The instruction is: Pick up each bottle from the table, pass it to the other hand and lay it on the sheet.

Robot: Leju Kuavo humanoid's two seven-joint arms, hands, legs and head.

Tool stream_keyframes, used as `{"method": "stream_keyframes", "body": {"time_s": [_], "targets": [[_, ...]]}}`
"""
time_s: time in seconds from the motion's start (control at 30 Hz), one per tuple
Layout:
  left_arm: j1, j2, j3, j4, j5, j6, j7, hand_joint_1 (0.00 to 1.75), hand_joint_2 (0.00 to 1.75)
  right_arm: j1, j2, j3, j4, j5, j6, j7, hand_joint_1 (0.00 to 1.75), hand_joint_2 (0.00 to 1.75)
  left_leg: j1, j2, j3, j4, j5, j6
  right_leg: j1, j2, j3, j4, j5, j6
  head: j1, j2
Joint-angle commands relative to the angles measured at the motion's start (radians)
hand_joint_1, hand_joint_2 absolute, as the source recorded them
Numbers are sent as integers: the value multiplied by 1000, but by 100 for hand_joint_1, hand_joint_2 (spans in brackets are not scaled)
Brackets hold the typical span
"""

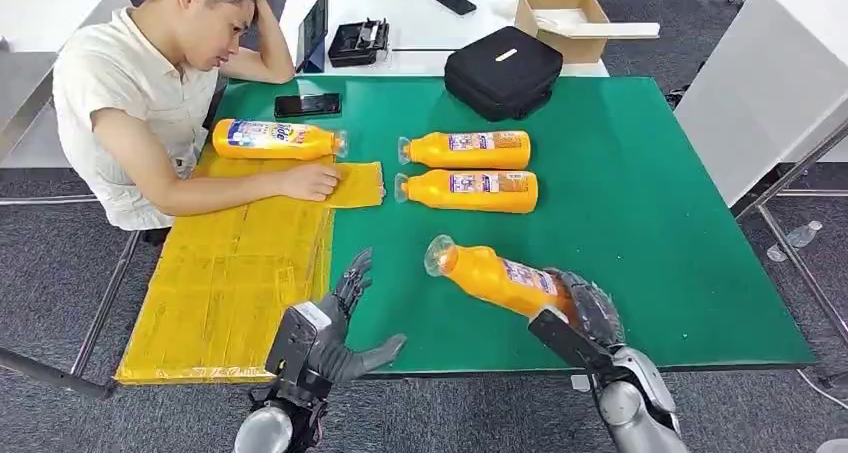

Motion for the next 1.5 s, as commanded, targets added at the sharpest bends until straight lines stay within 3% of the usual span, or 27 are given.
{"method": "stream_keyframes", "body": {"time_s": [0.03, 0.33, 0.6, 1.07, 1.5], "targets": [[20, -29, -34, 56, 6, 8, -1, 0, 175, -10, 36, 32, -18, -8, 1, -10, 175, 175, 0, 2, 0, 0, -1, 0, 0, 1, 0, -1, 0, -2, 0, 0], [-3, -50, -27, 35, 30, 6, 11, 0, 175, -72, 193, 110, -60, -15, -14, 26, 175, 175, 2, 9, -1, 1, -2, -1, 3, 7, -4, 1, 0, -7, 0, 0], [7, -61, 18, 58, 195, -31, 30, 0, 175, -106, 308, 108, -110, -75, -32, -20, 175, 175, 1, 5, -4, 1, -1, 0, 1, 3, -6, 2, 0, -3, 0, 0], [-72, -61, 32, 126, 398, -59, -11, 0, 175, -160, 348, 265, -20, -69, 7, -45, 175, 175, 2, 3, -5, 0, 0, 0, 2, 1, -6, 0, 0, -3, 0, 0], [-75, -61, 32, 128, 398, -57, -11, 0, 175, -158, 345, 268, -20, -70, 6, -47, 175, 175, 2, 1, -7, 1, 0, -1, 2, -1, -8, 1, 0, -3, 0, 0]]}}
